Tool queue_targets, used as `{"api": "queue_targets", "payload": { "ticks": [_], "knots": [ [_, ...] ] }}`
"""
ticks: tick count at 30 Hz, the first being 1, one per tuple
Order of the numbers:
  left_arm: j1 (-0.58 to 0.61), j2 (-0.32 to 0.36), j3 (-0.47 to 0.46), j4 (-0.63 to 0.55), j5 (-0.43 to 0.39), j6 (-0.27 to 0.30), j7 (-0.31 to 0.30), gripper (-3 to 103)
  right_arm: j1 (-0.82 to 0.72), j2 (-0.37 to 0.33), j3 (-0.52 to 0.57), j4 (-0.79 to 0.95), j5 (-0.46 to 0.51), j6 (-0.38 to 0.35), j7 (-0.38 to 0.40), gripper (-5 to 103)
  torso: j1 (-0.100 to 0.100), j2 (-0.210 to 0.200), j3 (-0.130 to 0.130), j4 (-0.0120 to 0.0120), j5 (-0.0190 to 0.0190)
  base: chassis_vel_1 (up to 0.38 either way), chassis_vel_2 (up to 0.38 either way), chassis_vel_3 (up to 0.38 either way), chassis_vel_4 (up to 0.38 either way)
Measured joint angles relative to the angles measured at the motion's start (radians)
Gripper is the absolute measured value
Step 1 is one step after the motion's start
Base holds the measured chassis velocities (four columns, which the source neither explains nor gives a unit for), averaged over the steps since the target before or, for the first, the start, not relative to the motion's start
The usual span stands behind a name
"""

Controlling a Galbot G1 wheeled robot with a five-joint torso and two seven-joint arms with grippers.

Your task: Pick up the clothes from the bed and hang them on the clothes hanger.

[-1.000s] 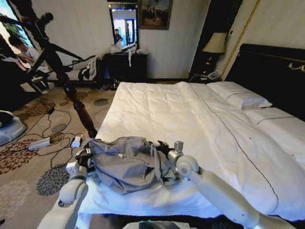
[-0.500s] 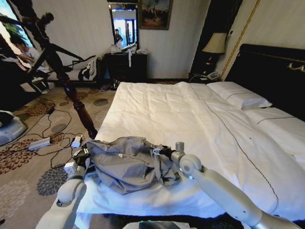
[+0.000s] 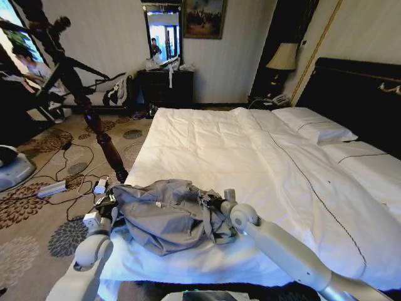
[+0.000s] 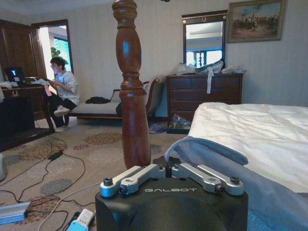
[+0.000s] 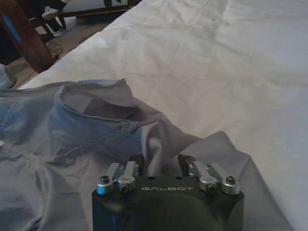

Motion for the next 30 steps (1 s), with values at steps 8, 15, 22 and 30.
{"api": "queue_targets", "payload": {
  "ticks": [8, 15, 22, 30],
  "knots": [
    [-0.003, 0.004, -0.001, 0.003, 0.0, 0.001, -0.003, 0, -0.034, -0.035, 0.005, 0.053, -0.018, 0.069, -0.081, 15, 0.0, 0.0, 0.0, 0.0, 0.0, 0.0, 0.0, 0.0, 0.0],
    [-0.003, 0.006, -0.002, 0.001, -0.001, 0.002, -0.007, 0, -0.075, -0.08, 0.053, 0.114, -0.019, 0.099, -0.156, 0, 0.0, 0.0, 0.0, 0.0, 0.0, 0.0, 0.0, 0.0, 0.0],
    [-0.003, 0.009, -0.011, -0.002, -0.011, 0.003, -0.01, 0, -0.08, -0.12, 0.147, 0.183, -0.028, 0.143, -0.206, 0, 0.0, 0.0, 0.0, 0.0001, 0.0001, 0.0, 0.0, 0.0, 0.0],
    [-0.002, 0.004, -0.026, 0.005, -0.024, -0.002, -0.012, 0, -0.281, -0.208, 0.175, 0.306, -0.284, 0.163, -0.263, 0, 0.0, 0.0, 0.0, -0.0002, 0.0, 0.0, 0.0, 0.0, 0.0]
  ]
}}
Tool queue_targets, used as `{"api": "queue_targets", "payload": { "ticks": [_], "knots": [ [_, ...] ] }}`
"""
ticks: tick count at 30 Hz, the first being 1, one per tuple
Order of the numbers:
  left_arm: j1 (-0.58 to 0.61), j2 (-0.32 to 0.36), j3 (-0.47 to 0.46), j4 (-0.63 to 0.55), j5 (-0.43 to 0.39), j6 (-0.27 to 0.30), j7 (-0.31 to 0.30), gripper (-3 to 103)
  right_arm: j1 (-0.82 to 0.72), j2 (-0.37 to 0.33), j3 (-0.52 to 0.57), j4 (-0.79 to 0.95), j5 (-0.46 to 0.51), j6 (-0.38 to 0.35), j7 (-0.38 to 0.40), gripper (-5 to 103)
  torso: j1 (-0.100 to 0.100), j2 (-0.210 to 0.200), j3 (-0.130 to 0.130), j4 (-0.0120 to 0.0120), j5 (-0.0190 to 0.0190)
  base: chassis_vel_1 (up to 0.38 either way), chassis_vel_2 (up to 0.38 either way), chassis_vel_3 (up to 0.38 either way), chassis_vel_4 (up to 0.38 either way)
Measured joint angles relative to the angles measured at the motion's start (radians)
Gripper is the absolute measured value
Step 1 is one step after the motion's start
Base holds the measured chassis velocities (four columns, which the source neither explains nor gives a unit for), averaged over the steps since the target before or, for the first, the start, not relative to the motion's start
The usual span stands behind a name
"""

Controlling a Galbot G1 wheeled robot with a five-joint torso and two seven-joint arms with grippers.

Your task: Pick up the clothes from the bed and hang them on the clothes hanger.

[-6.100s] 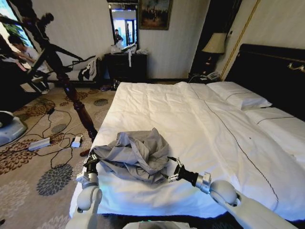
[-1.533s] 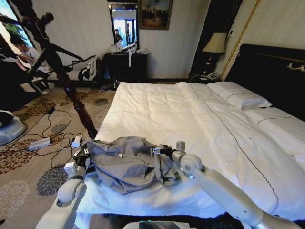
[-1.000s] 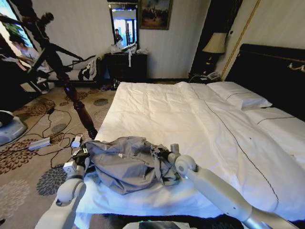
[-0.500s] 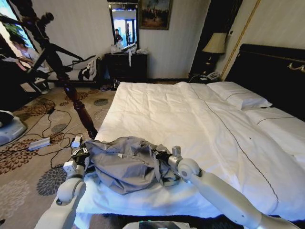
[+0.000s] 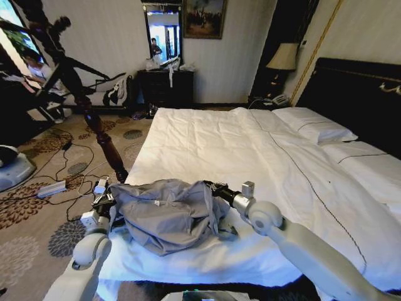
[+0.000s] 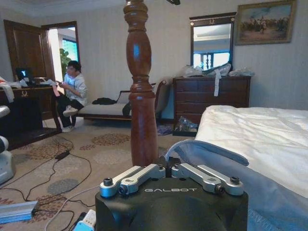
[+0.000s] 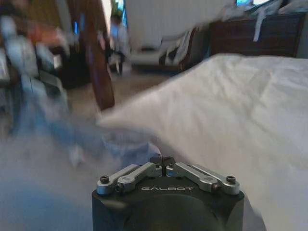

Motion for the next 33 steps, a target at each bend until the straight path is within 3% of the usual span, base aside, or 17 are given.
{"api": "queue_targets", "payload": {
  "ticks": [1, 6, 10, 12, 13, 14, 15, 17, 19, 20, 22, 24, 25, 27, 28, 30, 33],
  "knots": [
    [0.0, 0.0, 0.0, 0.0, 0.0, 0.0, 0.0, 0, 0.0, 0.0, 0.0, 0.0, 0.0, 0.0, 0.0, 0, 0.0, 0.0, 0.0, 0.0, 0.0, 0.0, 0.0, 0.0, 0.0],
    [-0.006, -0.004, -0.007, 0.015, -0.02, -0.005, -0.004, 0, -0.125, 0.011, -0.024, -0.042, -0.243, 0.045, -0.032, 0, 0.0, 0.0, 0.0, 0.0001, 0.0002, 0.0, 0.0, 0.0, 0.0],
    [-0.014, -0.005, -0.011, 0.027, -0.03, -0.005, -0.008, 0, -0.171, 0.017, -0.029, -0.046, -0.309, 0.076, -0.058, -1, 0.0, 0.0, 0.0, 0.0002, 0.0, 0.0, 0.0, 0.0, 0.0],
    [-0.025, -0.005, -0.014, 0.036, -0.038, -0.002, -0.011, 0, -0.188, 0.01, -0.033, -0.05, -0.38, 0.169, -0.147, 3, 0.0, 0.0, 0.0, 0.0002, 0.0, 0.0, 0.0, 0.0, 0.0],
    [-0.028, -0.004, -0.015, 0.038, -0.039, 0.0, -0.011, 0, -0.188, 0.006, -0.032, -0.056, -0.396, 0.206, -0.194, 14, 0.0, 0.0, 0.0, 0.0002, 0.0, 0.0, 0.0, 0.0, 0.0],
    [-0.028, -0.004, -0.015, 0.038, -0.039, 0.0, -0.011, 0, -0.188, 0.006, -0.032, -0.056, -0.396, 0.206, -0.194, 14, 0.0, 0.0, 0.0, 0.0002, 0.0, 0.0, 0.0, 0.0, 0.0],
    [-0.031, -0.003, -0.016, 0.041, -0.04, 0.0, -0.012, 0, -0.186, 0.0, -0.026, -0.064, -0.405, 0.257, -0.262, 19, 0.0, 0.0, 0.0, 0.0002, 0.0, 0.0, 0.0, 0.0, 0.0],
    [-0.037, 0.001, -0.017, 0.05, -0.041, 0.002, -0.013, 0, -0.16, -0.011, -0.002, -0.087, -0.376, 0.38, -0.444, 30, 0.0, 0.0, 0.0, 0.0002, 0.0, 0.0, 0.0, 0.0, 0.0],
    [-0.038, 0.001, -0.017, 0.052, -0.041, 0.002, -0.013, 0, -0.149, -0.012, 0.003, -0.093, -0.361, 0.401, -0.488, 30, 0.0, 0.0, 0.0, 0.0002, -0.0001, 0.0, 0.0, 0.0, 0.0],
    [-0.041, 0.001, -0.017, 0.058, -0.041, 0.002, -0.013, 0, -0.113, -0.011, 0.018, -0.111, -0.32, 0.45, -0.609, 36, 0.0, 0.0, 0.0, 0.0003, 0.0, 0.0, 0.0, 0.0, 0.0],
    [-0.044, -0.002, -0.016, 0.065, -0.04, 0.002, -0.013, 0, -0.073, -0.007, 0.035, -0.128, -0.286, 0.476, -0.707, 47, 0.0, 0.0, 0.0, 0.0005, -0.0001, 0.0, 0.0, 0.0, 0.0],
    [-0.045, -0.003, -0.014, 0.067, -0.04, 0.002, -0.013, 0, -0.057, -0.005, 0.038, -0.132, -0.276, 0.475, -0.724, 47, 0.0, 0.0, 0.0, 0.0004, 0.0, 0.0, 0.0, 0.0, 0.0],
    [-0.047, -0.005, -0.011, 0.069, -0.037, 0.002, -0.013, 0, -0.026, 0.002, 0.038, -0.134, -0.25, 0.441, -0.704, 57, 0.0, 0.0, 0.0, 0.0004, 0.0, 0.0, 0.0, 0.0, 0.0],
    [-0.048, -0.009, -0.006, 0.069, -0.029, 0.005, -0.013, 0, 0.018, 0.015, 0.01, -0.129, -0.202, 0.328, -0.578, 63, 0.0, 0.0, 0.0, -0.0001, -0.0001, 0.0, 0.0, 0.0, 0.0],
    [-0.048, -0.009, -0.006, 0.069, -0.029, 0.005, -0.013, 0, 0.018, 0.015, 0.01, -0.129, -0.202, 0.328, -0.578, 63, 0.0, 0.0, 0.0, -0.0001, -0.0001, 0.0, 0.0, 0.0, 0.0],
    [-0.047, -0.011, -0.003, 0.059, -0.015, 0.006, -0.014, 0, 0.08, 0.037, -0.046, -0.138, -0.105, 0.202, -0.453, 73, 0.0, 0.0, 0.0, 0.0002, -0.0001, 0.0, 0.0, 0.0, 0.0],
    [-0.045, -0.012, 0.0, 0.047, -0.008, 0.006, -0.014, 0, 0.131, 0.057, -0.09, -0.169, -0.02, 0.129, -0.404, 79, 0.0, 0.0, 0.0, 0.0004, 0.0001, 0.0, 0.0, 0.0, 0.0]
  ]
}}
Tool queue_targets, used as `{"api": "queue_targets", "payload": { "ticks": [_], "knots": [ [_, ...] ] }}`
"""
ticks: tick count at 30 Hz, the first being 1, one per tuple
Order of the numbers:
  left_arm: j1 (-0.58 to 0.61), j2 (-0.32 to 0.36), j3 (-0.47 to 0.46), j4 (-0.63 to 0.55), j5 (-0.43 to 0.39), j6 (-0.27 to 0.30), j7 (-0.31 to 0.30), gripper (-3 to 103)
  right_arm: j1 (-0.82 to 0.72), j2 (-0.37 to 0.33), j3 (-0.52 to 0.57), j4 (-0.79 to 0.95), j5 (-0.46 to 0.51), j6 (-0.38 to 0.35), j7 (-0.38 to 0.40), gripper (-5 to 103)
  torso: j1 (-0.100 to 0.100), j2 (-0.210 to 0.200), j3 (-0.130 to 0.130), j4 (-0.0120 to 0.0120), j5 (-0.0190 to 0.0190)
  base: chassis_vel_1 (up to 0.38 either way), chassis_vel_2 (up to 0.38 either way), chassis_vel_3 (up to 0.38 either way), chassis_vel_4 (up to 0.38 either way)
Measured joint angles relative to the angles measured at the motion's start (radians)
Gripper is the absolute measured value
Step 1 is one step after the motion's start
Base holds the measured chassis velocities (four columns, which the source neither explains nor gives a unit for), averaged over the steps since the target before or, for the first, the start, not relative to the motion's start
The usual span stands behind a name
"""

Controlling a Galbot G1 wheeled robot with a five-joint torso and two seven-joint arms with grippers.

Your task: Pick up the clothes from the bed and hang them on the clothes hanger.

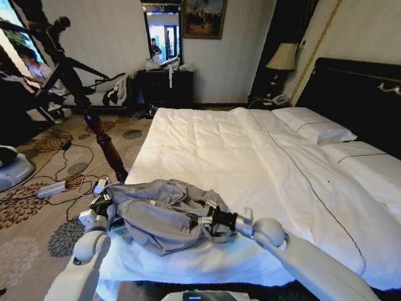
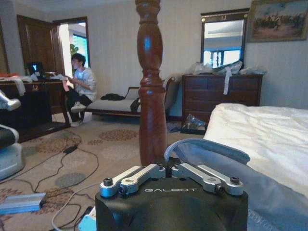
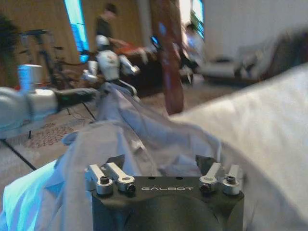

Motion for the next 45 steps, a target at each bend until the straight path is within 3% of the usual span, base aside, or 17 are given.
{"api": "queue_targets", "payload": {
  "ticks": [1, 2, 9, 15, 26, 30, 32, 38, 44, 45],
  "knots": [
    [0.002, -0.002, 0.002, -0.012, 0.001, 0.002, 0.0, 0, 0.044, 0.019, -0.027, -0.03, 0.072, -0.056, 0.019, 90, 0.0, 0.0, 0.0, 0.0, 0.0001, 0.0, 0.0, 0.0, 0.0],
    [0.003, -0.015, 0.009, -0.029, 0.003, 0.006, -0.002, 0, 0.139, 0.046, -0.071, -0.07, 0.202, -0.19, 0.04, 98, 0.0, 0.0, 0.0, -0.0002, 0.0, 0.0, 0.0, 0.0, 0.0],
    [0.006, -0.028, 0.012, -0.048, 0.004, 0.011, -0.008, 0, 0.255, 0.08, -0.143, -0.105, 0.264, -0.348, 0.074, 100, 0.0, 0.0, 0.0, -0.0003, -0.0001, 0.0, 0.0, 0.0, 0.0],
    [0.013, -0.013, 0.0, -0.065, -0.007, 0.019, -0.017, 0, 0.304, 0.126, -0.198, -0.149, 0.268, -0.426, 0.119, 100, 0.0, 0.0, 0.0, -0.0001, -0.0002, 0.0, 0.0, 0.0, 0.0],
    [0.017, -0.013, -0.001, -0.072, -0.009, 0.023, -0.023, 0, 0.304, 0.165, -0.231, -0.208, 0.229, -0.446, 0.151, 102, 0.0, 0.0, 0.0, -0.0003, -0.0001, 0.0, 0.0, 0.0, 0.0],
    [0.01, -0.011, 0.001, -0.062, -0.01, 0.023, -0.024, 0, 0.301, 0.163, -0.232, -0.193, 0.227, -0.441, 0.149, 83, 0.0, 0.0, 0.0, -0.0002, -0.0001, 0.0, 0.0, 0.0, 0.0],
    [0.008, -0.011, 0.001, -0.059, -0.01, 0.024, -0.025, 0, 0.3, 0.161, -0.232, -0.186, 0.227, -0.441, 0.146, 83, 0.0, 0.0, 0.0, -0.0001, -0.0001, 0.0, 0.0, 0.0, 0.0],
    [0.0, -0.006, 0.004, -0.048, -0.012, 0.025, -0.028, 0, 0.286, 0.15, -0.231, -0.157, 0.217, -0.43, 0.118, 56, 0.0, 0.0, 0.0, -0.0002, -0.0001, 0.0, 0.0, 0.0, 0.0],
    [-0.006, -0.005, 0.006, -0.04, -0.012, 0.025, -0.029, 0, 0.28, 0.145, -0.222, -0.147, 0.2, -0.401, 0.094, 39, 0.0, 0.0, 0.0, -0.0002, -0.0001, 0.0, 0.0, 0.0, 0.0],
    [-0.008, -0.005, 0.008, -0.037, -0.012, 0.025, -0.03, 0, 0.279, 0.144, -0.216, -0.144, 0.195, -0.383, 0.088, 28, 0.0, 0.0, 0.0, -0.0002, -0.0001, 0.0, 0.0, 0.0, 0.0]
  ]
}}
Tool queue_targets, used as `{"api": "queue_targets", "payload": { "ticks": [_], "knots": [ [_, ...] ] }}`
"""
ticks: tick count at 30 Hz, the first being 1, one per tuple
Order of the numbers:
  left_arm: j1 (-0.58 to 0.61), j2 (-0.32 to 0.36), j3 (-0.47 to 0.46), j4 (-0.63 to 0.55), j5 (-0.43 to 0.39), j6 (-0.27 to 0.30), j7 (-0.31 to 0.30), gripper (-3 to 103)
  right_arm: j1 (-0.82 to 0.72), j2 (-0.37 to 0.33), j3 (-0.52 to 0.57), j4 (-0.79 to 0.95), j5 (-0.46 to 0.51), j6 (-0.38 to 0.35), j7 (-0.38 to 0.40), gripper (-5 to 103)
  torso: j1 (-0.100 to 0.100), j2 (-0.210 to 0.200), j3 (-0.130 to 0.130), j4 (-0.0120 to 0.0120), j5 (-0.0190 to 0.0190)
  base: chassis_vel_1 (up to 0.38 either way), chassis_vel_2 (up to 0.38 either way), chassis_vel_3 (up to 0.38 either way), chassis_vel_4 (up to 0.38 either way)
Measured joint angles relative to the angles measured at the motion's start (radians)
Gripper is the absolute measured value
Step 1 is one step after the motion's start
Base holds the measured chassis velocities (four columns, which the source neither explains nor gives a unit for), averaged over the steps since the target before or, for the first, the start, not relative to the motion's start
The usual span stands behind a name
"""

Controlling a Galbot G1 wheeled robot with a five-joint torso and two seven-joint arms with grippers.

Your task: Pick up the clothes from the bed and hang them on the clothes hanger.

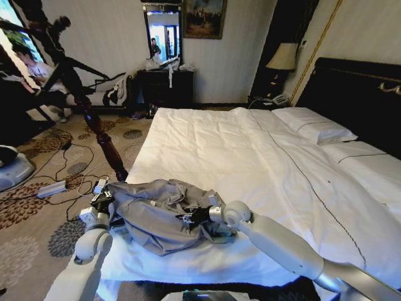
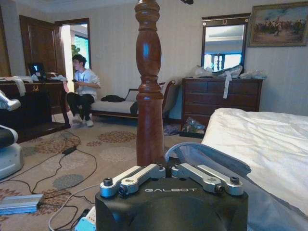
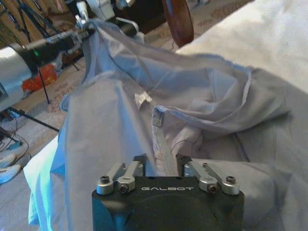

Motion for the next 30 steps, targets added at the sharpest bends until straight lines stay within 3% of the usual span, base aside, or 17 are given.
{"api": "queue_targets", "payload": {
  "ticks": [2, 6, 10, 13, 16, 20, 25, 30],
  "knots": [
    [-0.001, -0.001, 0.0, 0.002, 0.0, 0.0, 0.0, 0, 0.0, -0.001, 0.002, 0.001, -0.006, 0.009, -0.003, 28, 0.0, 0.0, 0.0, 0.0, 0.0, 0.0, 0.0, 0.0, 0.0],
    [-0.003, -0.002, 0.001, 0.005, 0.0, 0.0, -0.001, 0, -0.005, -0.005, 0.011, 0.007, -0.019, 0.051, -0.011, 7, 0.0, 0.0, 0.0, 0.0, 0.0, 0.0, 0.0, 0.0, 0.0],
    [-0.003, -0.001, 0.001, 0.004, 0.0, 0.0, -0.001, 0, -0.01, -0.006, 0.022, 0.012, -0.03, 0.1, -0.011, 1, 0.0, 0.0, 0.0, 0.0, 0.0, 0.0, 0.0, 0.0, 0.0],
    [-0.002, 0.002, 0.001, 0.001, -0.002, 0.0, -0.002, 0, -0.015, -0.01, 0.037, 0.023, -0.033, 0.139, -0.009, 0, 0.0, 0.0, 0.0, 0.0, 0.0, 0.0, 0.0, 0.0, 0.0],
    [-0.002, 0.007, 0.0, -0.005, -0.01, -0.002, -0.002, 0, -0.031, -0.014, 0.082, 0.042, -0.033, 0.254, -0.006, 0, 0.0, 0.0, 0.0, 0.0001, 0.0001, 0.0, 0.0, 0.0, 0.0],
    [-0.009, 0.008, -0.004, -0.009, -0.036, -0.032, 0.004, 0, -0.06, -0.031, 0.161, 0.072, -0.034, 0.331, 0.004, 0, 0.0, 0.0, 0.0, 0.0002, 0.0, 0.0, 0.0, 0.0, 0.0],
    [-0.02, 0.008, -0.009, -0.017, -0.073, -0.068, 0.017, 0, -0.115, -0.062, 0.254, 0.106, -0.06, 0.381, 0.013, 0, 0.0, 0.0, 0.0, -0.0002, 0.0001, 0.0, 0.0, 0.0, 0.0],
    [-0.057, 0.034, -0.013, -0.05, -0.166, -0.116, 0.054, 0, -0.136, -0.099, 0.366, 0.147, -0.076, 0.421, 0.03, 0, 0.0, 0.0, 0.0, 0.0, 0.0, 0.0, 0.0, 0.0, 0.0]
  ]
}}
